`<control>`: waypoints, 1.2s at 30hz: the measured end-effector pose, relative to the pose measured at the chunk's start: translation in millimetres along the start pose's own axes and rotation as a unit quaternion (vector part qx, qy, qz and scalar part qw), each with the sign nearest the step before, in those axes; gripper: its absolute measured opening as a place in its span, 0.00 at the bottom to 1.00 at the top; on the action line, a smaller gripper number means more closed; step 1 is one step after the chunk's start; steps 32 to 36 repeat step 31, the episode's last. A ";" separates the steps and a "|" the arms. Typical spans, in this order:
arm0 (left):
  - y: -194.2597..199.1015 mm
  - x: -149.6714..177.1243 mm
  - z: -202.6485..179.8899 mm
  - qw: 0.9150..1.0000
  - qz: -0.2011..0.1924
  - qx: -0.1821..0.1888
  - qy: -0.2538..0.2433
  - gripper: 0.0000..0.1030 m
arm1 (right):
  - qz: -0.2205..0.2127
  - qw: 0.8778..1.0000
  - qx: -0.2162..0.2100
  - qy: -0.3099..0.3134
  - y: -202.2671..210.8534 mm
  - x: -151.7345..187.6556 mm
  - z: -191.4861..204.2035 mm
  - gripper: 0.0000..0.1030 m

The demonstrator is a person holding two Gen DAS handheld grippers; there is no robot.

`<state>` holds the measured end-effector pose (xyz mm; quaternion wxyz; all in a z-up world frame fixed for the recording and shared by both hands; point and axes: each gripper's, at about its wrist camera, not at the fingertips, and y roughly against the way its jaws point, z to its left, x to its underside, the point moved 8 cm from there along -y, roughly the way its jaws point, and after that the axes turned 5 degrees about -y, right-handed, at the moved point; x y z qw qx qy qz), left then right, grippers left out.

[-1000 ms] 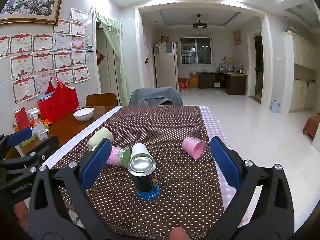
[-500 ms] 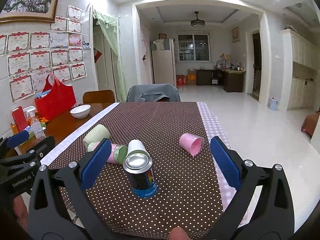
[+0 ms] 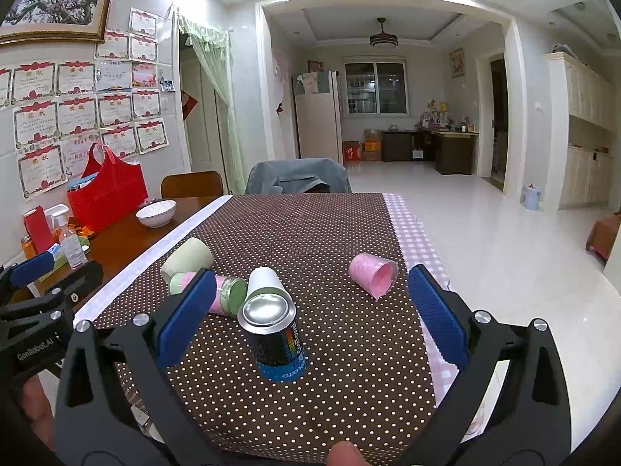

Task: Flip cup upside down

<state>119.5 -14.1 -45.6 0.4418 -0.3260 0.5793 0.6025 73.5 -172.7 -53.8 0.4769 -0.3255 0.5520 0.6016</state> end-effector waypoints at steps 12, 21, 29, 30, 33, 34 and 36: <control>-0.1 1.5 -0.9 1.000 0.002 0.002 -0.002 0.83 | 0.006 1.000 -0.003 0.001 -4.3 3.9 0.7 0.94; 0.9 1.2 -2.8 1.000 -0.005 0.006 -0.005 0.83 | 0.008 1.000 -0.005 0.000 -5.9 5.0 1.1 0.94; -0.4 0.7 0.1 1.000 -0.001 0.001 -0.001 0.83 | 0.010 1.000 -0.009 -0.002 -7.0 7.2 1.9 0.94; -0.4 1.0 0.1 1.000 0.000 0.000 -0.001 0.83 | 0.010 1.000 -0.009 -0.002 -7.5 6.7 1.6 0.94; -0.2 0.9 0.4 1.000 0.000 0.000 -0.001 0.83 | 0.010 1.000 -0.009 -0.003 -7.5 6.6 1.6 0.94; -0.2 0.9 0.4 1.000 0.000 0.000 -0.001 0.83 | 0.010 1.000 -0.009 -0.003 -7.5 6.6 1.6 0.94; -0.2 0.9 0.4 1.000 0.000 0.000 -0.001 0.83 | 0.010 1.000 -0.009 -0.003 -7.5 6.6 1.6 0.94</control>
